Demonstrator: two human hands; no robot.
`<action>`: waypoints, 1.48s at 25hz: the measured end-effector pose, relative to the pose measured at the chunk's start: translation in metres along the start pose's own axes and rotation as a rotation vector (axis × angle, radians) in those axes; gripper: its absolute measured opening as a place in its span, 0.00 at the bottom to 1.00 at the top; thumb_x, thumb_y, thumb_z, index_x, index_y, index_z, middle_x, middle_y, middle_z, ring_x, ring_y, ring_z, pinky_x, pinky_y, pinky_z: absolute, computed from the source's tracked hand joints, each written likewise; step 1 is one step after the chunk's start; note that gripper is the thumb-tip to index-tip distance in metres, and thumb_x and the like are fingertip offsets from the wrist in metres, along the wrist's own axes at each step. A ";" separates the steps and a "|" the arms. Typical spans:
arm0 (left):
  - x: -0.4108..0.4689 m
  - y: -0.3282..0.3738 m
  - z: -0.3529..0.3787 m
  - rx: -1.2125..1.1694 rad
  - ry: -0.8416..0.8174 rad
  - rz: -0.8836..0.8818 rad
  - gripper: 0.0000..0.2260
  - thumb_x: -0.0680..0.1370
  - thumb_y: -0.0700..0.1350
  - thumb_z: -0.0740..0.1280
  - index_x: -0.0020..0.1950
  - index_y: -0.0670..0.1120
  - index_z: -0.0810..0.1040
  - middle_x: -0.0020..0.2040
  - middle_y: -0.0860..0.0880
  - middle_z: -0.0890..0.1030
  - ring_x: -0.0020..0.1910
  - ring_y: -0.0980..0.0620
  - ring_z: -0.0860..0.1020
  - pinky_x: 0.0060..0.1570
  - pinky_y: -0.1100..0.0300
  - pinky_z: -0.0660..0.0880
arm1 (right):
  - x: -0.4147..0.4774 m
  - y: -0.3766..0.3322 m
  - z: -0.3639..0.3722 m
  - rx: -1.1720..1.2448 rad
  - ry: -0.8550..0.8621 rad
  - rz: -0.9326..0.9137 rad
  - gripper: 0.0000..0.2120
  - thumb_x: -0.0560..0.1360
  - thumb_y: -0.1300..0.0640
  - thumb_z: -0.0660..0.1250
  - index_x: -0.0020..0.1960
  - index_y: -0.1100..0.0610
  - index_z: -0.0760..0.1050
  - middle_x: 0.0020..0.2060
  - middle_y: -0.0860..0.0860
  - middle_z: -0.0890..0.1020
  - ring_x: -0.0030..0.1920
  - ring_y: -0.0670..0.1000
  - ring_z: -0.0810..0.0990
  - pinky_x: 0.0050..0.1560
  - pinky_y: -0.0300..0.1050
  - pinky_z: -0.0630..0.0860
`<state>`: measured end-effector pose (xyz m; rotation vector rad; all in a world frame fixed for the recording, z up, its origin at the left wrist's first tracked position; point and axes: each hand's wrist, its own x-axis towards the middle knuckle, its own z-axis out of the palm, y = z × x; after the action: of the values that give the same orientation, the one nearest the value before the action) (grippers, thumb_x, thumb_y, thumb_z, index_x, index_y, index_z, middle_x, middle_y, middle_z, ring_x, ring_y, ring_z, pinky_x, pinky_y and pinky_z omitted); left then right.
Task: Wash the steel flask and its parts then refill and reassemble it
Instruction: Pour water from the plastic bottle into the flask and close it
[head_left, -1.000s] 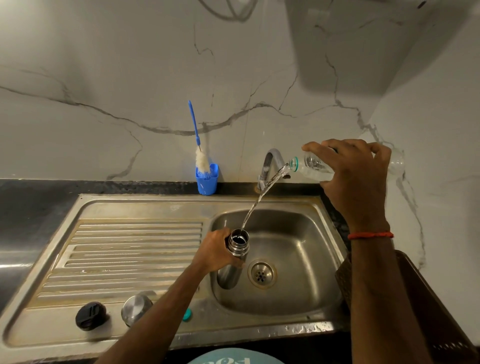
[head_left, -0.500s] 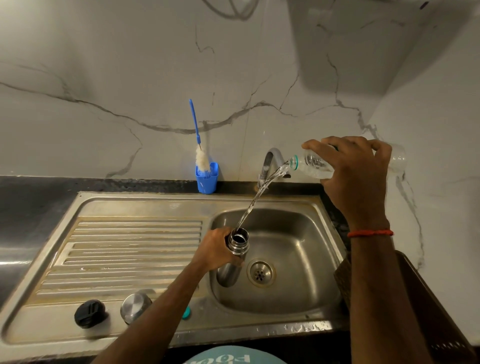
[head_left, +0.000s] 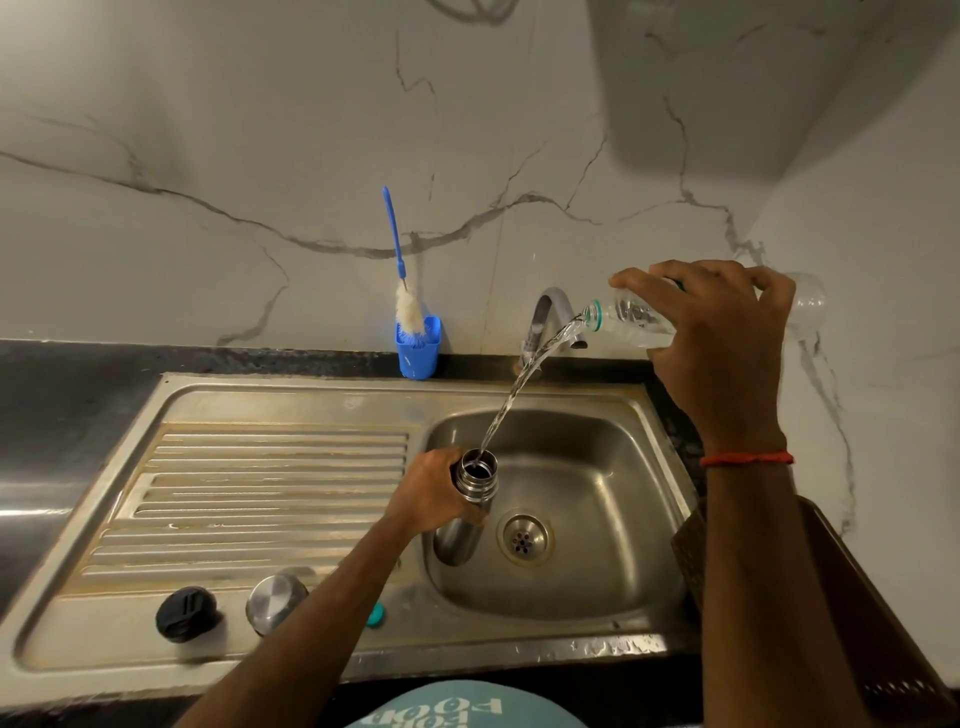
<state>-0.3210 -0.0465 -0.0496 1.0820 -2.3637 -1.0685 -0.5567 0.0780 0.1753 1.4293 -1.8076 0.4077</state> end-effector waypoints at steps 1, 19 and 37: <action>0.000 0.000 0.000 -0.003 0.002 -0.002 0.31 0.58 0.48 0.85 0.59 0.51 0.82 0.51 0.56 0.85 0.50 0.59 0.81 0.49 0.67 0.72 | 0.000 0.000 0.000 -0.001 0.002 0.000 0.32 0.70 0.64 0.76 0.69 0.44 0.72 0.62 0.50 0.80 0.64 0.56 0.75 0.64 0.60 0.63; -0.003 -0.001 -0.004 -0.019 0.039 -0.074 0.30 0.58 0.47 0.85 0.58 0.50 0.82 0.50 0.55 0.85 0.49 0.57 0.81 0.51 0.62 0.75 | 0.001 -0.003 -0.002 0.017 -0.003 0.016 0.29 0.72 0.62 0.74 0.69 0.43 0.73 0.63 0.50 0.80 0.65 0.56 0.74 0.66 0.59 0.61; -0.003 -0.003 -0.002 0.006 0.006 -0.052 0.30 0.59 0.46 0.85 0.59 0.49 0.81 0.52 0.54 0.85 0.51 0.57 0.81 0.55 0.60 0.76 | 0.003 -0.003 -0.003 -0.001 0.023 0.016 0.27 0.74 0.62 0.72 0.69 0.42 0.73 0.64 0.49 0.79 0.67 0.55 0.72 0.67 0.58 0.60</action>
<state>-0.3163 -0.0469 -0.0506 1.1532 -2.3469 -1.0751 -0.5534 0.0766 0.1789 1.4047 -1.8022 0.4299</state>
